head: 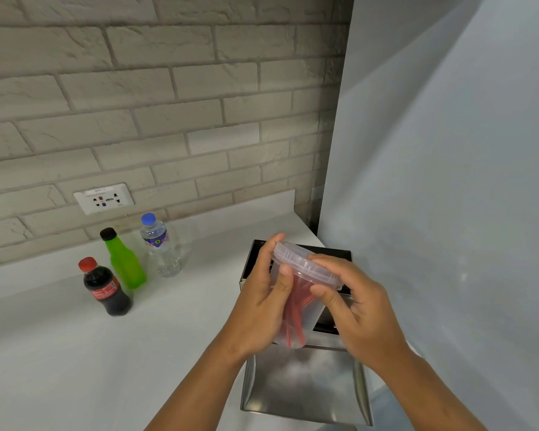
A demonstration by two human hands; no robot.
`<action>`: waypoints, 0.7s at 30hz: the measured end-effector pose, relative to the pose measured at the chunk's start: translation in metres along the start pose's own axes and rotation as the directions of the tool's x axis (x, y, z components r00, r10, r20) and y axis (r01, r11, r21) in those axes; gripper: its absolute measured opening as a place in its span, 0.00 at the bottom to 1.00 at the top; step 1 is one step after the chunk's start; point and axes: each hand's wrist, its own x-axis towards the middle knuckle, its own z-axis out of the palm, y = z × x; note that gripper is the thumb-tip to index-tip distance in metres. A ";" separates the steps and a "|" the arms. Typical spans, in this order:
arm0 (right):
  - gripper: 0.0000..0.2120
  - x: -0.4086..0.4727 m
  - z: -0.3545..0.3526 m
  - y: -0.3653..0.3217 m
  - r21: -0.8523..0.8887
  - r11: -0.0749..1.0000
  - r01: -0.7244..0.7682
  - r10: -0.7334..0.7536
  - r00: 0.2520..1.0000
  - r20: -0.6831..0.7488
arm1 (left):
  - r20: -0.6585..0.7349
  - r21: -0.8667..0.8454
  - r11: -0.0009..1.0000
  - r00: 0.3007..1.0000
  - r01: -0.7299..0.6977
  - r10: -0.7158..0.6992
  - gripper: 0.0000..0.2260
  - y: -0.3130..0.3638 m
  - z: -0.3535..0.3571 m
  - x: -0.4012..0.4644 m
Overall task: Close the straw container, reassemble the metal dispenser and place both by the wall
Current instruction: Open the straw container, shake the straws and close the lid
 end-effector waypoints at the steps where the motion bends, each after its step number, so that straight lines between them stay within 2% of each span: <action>1: 0.18 -0.001 0.003 0.000 0.004 1.000 0.010 -0.010 1.000 -0.016 | -0.025 -0.004 1.000 1.000 -0.009 0.009 0.27 0.000 0.002 0.000; 4: 0.22 0.001 0.000 0.000 0.078 0.997 0.003 -0.004 1.000 0.021 | -0.066 -0.027 0.999 0.998 -0.021 0.019 0.24 0.002 -0.001 0.004; 7: 0.25 0.005 -0.010 0.004 0.177 0.982 -0.062 0.046 0.994 0.095 | -0.062 -0.104 0.994 0.997 0.037 -0.044 0.26 0.001 -0.011 0.009; 10: 0.23 0.007 -0.012 0.006 0.269 0.957 -0.109 0.083 0.991 0.109 | 0.013 -0.214 0.967 0.990 0.140 -0.140 0.32 0.000 -0.015 0.011; 13: 0.22 0.010 -0.004 0.002 0.345 0.932 -0.110 0.088 0.993 0.080 | 0.077 -0.340 0.920 0.981 0.195 -0.179 0.37 -0.001 -0.014 0.010; 17: 0.16 0.009 0.004 -0.004 0.309 0.949 -0.063 0.072 0.997 -0.017 | 0.110 -0.334 0.923 0.980 0.192 -0.165 0.36 -0.002 -0.017 0.012; 21: 0.18 0.009 -0.008 -0.008 0.267 0.956 -0.120 0.103 0.992 0.076 | 0.130 -0.294 0.939 0.980 0.180 -0.148 0.32 -0.003 -0.023 0.012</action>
